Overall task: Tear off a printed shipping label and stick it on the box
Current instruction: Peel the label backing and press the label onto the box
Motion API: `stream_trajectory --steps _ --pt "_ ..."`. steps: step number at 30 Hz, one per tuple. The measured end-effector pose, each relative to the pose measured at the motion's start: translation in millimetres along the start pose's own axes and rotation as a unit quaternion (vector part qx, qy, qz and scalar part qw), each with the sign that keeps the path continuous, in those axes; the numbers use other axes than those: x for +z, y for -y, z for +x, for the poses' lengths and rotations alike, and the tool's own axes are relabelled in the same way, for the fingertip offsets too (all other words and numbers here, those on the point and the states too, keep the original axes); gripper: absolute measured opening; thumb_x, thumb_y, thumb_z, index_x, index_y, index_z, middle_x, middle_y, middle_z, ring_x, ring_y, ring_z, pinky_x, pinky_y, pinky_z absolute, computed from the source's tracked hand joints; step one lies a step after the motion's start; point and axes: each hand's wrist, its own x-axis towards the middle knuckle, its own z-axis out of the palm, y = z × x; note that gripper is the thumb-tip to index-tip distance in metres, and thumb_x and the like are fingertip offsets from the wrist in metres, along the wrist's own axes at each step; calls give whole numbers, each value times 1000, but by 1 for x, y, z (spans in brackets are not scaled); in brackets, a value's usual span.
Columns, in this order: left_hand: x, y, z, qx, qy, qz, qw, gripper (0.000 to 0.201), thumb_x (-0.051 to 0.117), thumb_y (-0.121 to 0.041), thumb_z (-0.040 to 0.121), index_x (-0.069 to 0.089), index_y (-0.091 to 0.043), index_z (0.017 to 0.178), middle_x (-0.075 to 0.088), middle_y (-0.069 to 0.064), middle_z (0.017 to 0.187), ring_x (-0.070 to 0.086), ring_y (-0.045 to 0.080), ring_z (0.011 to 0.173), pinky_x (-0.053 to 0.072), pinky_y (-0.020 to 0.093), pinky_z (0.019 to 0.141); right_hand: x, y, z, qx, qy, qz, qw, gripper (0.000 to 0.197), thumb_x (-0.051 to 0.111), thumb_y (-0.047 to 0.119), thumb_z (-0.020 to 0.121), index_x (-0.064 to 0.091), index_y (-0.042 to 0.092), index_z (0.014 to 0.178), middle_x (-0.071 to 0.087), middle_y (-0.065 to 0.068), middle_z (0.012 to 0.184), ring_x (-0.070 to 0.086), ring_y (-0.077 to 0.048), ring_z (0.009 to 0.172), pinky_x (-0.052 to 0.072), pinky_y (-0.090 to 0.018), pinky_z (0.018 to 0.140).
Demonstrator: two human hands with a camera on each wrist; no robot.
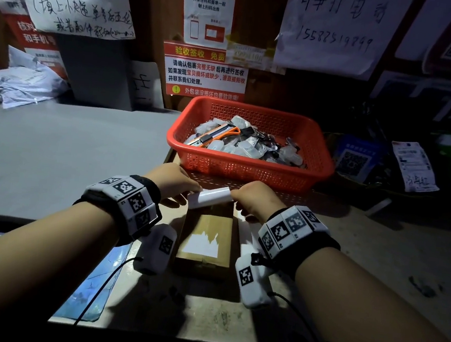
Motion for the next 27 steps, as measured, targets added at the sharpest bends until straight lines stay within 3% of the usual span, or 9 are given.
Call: stream_trajectory --steps 10,16,18,21,25,27 --pt "1 1 4 -19 9 7 1000 15 62 -21 83 63 -12 71 60 3 69 56 13 56 47 20 49 0 -2 5 -10 4 -34 999 22 54 16 85 66 -2 88 58 -8 68 50 -18 55 42 -23 54" --pt "2 1 7 -31 13 3 999 11 61 -19 83 62 -13 75 60 4 71 57 14 57 46 21 48 -1 -3 7 -7 2 -54 999 28 55 18 85 69 -5 92 60 -8 69 50 -18 54 42 -23 54" --pt "2 1 8 -33 13 -2 999 9 60 -19 83 62 -12 77 60 4 70 57 14 56 46 21 49 -3 -2 7 -13 1 -66 998 25 56 19 84 68 -3 84 61 -10 71 49 -19 54 41 -23 53" --pt "2 2 8 -37 12 0 999 9 59 -18 82 63 -10 83 61 5 69 57 15 55 46 21 50 -4 -2 7 -12 0 -84 996 25 58 21 84 60 2 68 53 -7 58 44 -19 47 36 -23 49" --pt "1 8 8 -51 22 5 998 20 60 -23 80 67 -8 91 63 6 74 58 16 58 47 20 51 -5 -8 9 10 18 -61 998 29 59 29 83 55 6 64 47 -3 54 40 -18 47 33 -23 49" --pt "1 12 9 -57 26 8 998 22 61 -29 79 68 -9 87 64 6 77 59 16 61 48 21 54 -4 -12 11 23 24 -40 999 30 60 32 82 56 9 63 50 -3 58 42 -17 50 35 -23 51"
